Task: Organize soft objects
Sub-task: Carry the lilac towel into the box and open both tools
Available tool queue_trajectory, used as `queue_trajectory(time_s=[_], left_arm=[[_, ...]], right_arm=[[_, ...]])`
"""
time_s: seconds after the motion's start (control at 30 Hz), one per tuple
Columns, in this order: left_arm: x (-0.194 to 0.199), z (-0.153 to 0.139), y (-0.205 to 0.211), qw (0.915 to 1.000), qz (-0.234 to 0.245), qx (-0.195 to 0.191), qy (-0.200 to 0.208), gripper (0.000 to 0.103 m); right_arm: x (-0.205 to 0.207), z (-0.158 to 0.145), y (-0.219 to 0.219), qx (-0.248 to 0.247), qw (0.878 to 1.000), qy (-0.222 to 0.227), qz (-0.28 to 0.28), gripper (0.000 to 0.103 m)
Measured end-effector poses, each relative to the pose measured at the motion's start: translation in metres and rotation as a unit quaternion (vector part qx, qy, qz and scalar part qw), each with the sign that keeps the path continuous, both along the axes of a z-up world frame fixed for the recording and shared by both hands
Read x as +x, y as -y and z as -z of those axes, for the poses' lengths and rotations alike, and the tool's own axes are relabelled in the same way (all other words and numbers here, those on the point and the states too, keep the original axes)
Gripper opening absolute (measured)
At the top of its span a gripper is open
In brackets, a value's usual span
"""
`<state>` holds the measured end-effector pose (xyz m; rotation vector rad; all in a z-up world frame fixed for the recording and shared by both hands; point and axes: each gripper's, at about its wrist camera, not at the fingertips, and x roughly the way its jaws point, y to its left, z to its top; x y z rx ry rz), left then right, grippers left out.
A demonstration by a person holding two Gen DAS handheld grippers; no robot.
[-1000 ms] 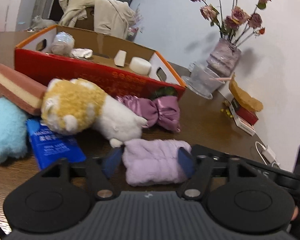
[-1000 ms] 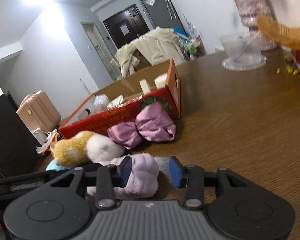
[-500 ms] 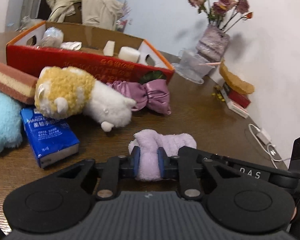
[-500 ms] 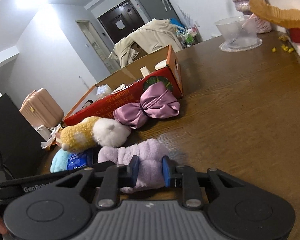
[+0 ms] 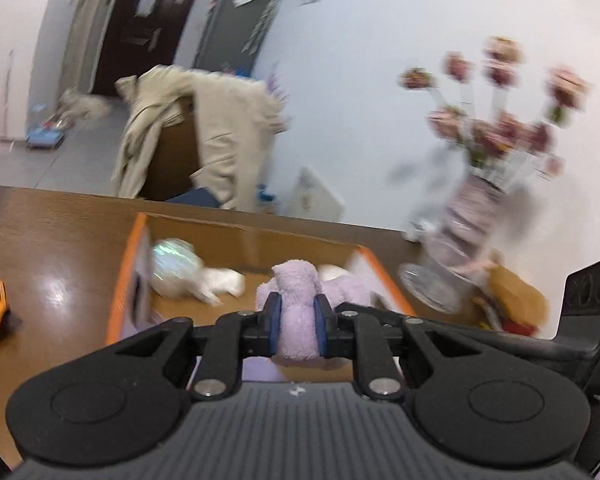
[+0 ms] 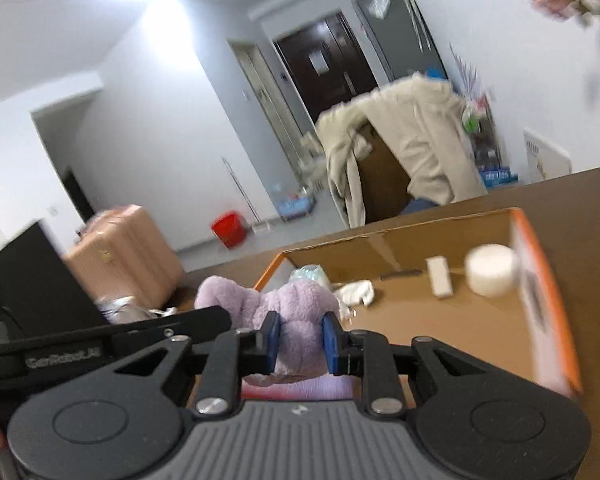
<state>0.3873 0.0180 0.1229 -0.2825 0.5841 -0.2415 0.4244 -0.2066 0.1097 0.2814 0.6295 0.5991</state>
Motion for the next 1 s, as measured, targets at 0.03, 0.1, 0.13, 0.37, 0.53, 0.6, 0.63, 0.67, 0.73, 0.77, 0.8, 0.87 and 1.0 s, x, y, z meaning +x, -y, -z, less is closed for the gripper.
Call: queue_trajectory(time_s=[0.03, 0.1, 0.13, 0.37, 0.53, 0.6, 0.63, 0.67, 0.73, 0.77, 0.8, 0.87, 1.0], left_arm=[[0.021, 0.004, -0.011, 0.9998, -0.01, 0.0, -0.016, 0.018], [0.059, 0.019, -0.026, 0.9989, -0.016, 0.006, -0.043, 0.018], [0.075, 0.03, -0.032, 0.9972, -0.036, 0.012, -0.064, 0.019], [0.09, 0.056, -0.049, 0.9978, -0.039, 0.02, -0.05, 0.03], [0.074, 0.049, -0.051, 0.998, -0.037, 0.036, -0.037, 0.03], [0.068, 0.044, -0.046, 0.9976, -0.034, 0.053, -0.029, 0.031], [0.062, 0.04, -0.043, 0.9973, -0.033, 0.061, -0.024, 0.032], [0.055, 0.038, -0.043, 0.9972, -0.03, 0.065, -0.02, 0.034], [0.041, 0.031, -0.042, 0.9973, -0.027, 0.068, -0.01, 0.035], [0.032, 0.026, -0.041, 0.9971, -0.027, 0.071, -0.006, 0.035], [0.023, 0.021, -0.04, 0.9967, -0.028, 0.077, -0.001, 0.036], [0.002, 0.008, -0.035, 0.9945, -0.029, 0.099, 0.017, 0.04], [-0.05, -0.015, -0.023, 0.9902, -0.025, 0.119, 0.069, 0.05]], right_arm=[[0.025, 0.004, -0.017, -0.018, 1.0, -0.011, -0.006, 0.022], [0.063, 0.016, -0.044, -0.047, 0.998, -0.041, -0.002, 0.022], [0.083, 0.024, -0.057, -0.063, 0.996, -0.064, -0.005, 0.022], [0.121, 0.073, -0.094, -0.133, 0.984, -0.12, 0.006, 0.028], [0.124, 0.07, -0.095, -0.143, 0.981, -0.132, 0.001, 0.036], [0.122, 0.065, -0.095, -0.148, 0.982, -0.121, 0.006, 0.053], [0.118, 0.06, -0.093, -0.147, 0.983, -0.114, 0.008, 0.063], [0.112, 0.054, -0.088, -0.14, 0.985, -0.105, 0.007, 0.065], [0.101, 0.043, -0.082, -0.141, 0.987, -0.083, 0.007, 0.064], [0.093, 0.034, -0.077, -0.148, 0.987, -0.066, 0.012, 0.064], [0.083, 0.025, -0.073, -0.154, 0.987, -0.047, 0.016, 0.064], [0.058, 0.003, -0.058, -0.153, 0.988, -0.012, 0.026, 0.064], [-0.006, -0.036, -0.021, -0.125, 0.99, 0.048, 0.04, 0.072]])
